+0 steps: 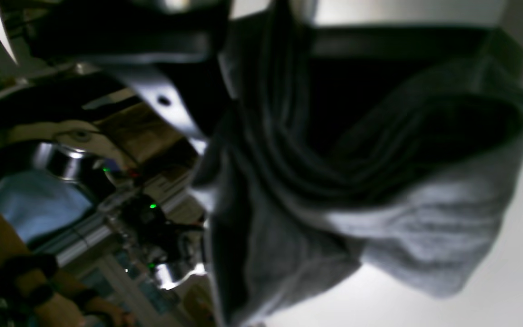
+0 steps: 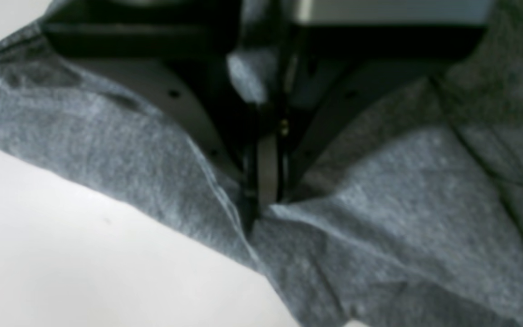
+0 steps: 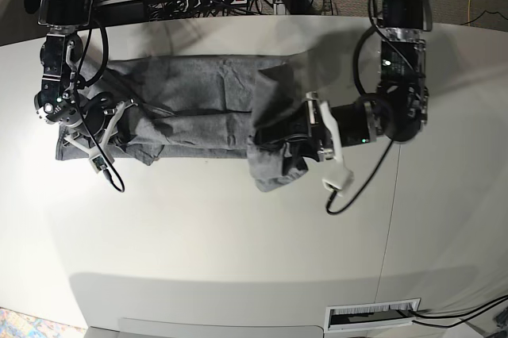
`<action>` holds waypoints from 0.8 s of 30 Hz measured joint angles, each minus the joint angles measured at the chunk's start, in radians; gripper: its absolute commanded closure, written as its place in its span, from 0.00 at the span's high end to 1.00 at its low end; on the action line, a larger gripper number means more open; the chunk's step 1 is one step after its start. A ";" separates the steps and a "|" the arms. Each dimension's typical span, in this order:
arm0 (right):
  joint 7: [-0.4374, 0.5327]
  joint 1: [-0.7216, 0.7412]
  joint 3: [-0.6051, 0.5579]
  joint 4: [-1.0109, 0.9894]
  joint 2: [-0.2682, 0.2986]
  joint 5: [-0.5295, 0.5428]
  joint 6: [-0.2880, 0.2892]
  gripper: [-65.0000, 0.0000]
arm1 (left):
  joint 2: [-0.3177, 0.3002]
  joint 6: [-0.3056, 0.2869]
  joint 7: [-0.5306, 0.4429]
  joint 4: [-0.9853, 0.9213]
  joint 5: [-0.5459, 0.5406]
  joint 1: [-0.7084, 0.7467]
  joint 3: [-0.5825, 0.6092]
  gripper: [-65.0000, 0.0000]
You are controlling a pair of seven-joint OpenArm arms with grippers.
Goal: Fold the T-shirt properly
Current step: 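Carry the strip end with the left gripper toward the right gripper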
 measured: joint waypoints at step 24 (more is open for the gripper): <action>-0.023 -0.003 0.000 0.000 -0.001 0.106 0.000 0.00 | 0.012 0.008 -0.294 0.000 0.380 0.063 0.295 0.00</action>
